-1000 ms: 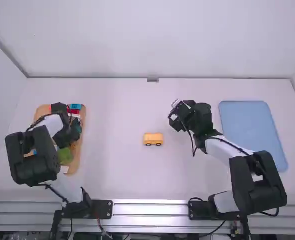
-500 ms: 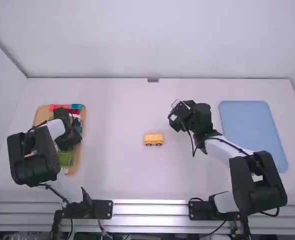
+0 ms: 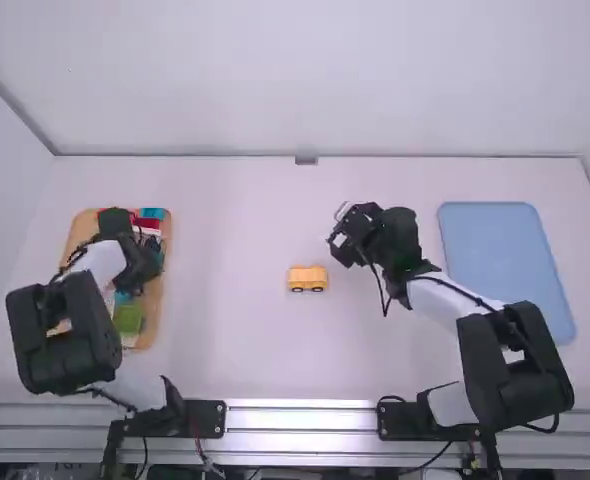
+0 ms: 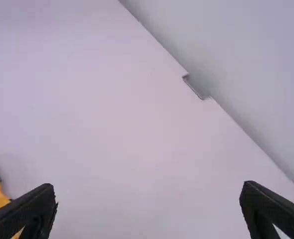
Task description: Assemble lego blocks to make yellow taxi
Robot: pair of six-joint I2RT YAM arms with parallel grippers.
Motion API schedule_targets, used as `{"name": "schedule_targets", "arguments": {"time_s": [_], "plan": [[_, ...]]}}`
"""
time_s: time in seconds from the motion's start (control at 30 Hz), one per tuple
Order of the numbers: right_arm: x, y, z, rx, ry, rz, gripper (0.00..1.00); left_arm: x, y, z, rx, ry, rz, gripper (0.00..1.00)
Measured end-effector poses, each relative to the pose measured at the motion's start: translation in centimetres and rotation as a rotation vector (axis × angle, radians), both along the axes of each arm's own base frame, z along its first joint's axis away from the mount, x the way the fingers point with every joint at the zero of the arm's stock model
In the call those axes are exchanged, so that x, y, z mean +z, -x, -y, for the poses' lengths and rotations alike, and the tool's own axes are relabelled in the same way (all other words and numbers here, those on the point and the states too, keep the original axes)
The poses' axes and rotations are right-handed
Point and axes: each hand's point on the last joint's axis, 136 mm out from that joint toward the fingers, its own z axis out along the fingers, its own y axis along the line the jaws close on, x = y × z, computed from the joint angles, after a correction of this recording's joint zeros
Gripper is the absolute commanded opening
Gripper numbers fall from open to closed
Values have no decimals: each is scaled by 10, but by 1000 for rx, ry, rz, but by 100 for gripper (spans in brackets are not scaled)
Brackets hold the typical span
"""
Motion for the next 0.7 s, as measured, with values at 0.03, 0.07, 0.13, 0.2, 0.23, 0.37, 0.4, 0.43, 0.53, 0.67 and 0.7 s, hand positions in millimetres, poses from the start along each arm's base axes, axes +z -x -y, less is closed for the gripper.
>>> {"name": "schedule_targets", "arguments": {"time_s": [0.03,0.07,0.13,0.2,0.23,0.37,0.4,0.43,0.53,0.67,0.7], "plan": [[6,1,-6,28,-31,11,98,16,-3,1,-6,-9,44,15],[14,1,-11,44,-69,23,98,33,-7,3,-23,-20,93,15],[26,0,-17,60,-137,37,98,61,-15,10,-71,-35,185,15],[38,2,-22,85,-229,10,98,101,-33,32,-208,-39,340,12],[40,2,-22,92,-244,1,99,106,-35,36,-231,-37,363,12],[60,-1,-36,227,-369,-61,98,148,-55,106,-579,17,598,11],[65,-3,-42,279,-396,-74,98,152,-57,123,-657,37,634,10],[70,-4,-47,326,-420,-87,98,153,-58,140,-734,61,666,10],[85,-5,-66,519,-505,-157,98,157,-54,199,-991,147,780,10],[97,-1,-85,748,-569,-239,99,168,-50,251,-1215,210,922,10],[97,0,-88,779,-578,-263,100,171,-49,263,-1265,227,958,10]]}}
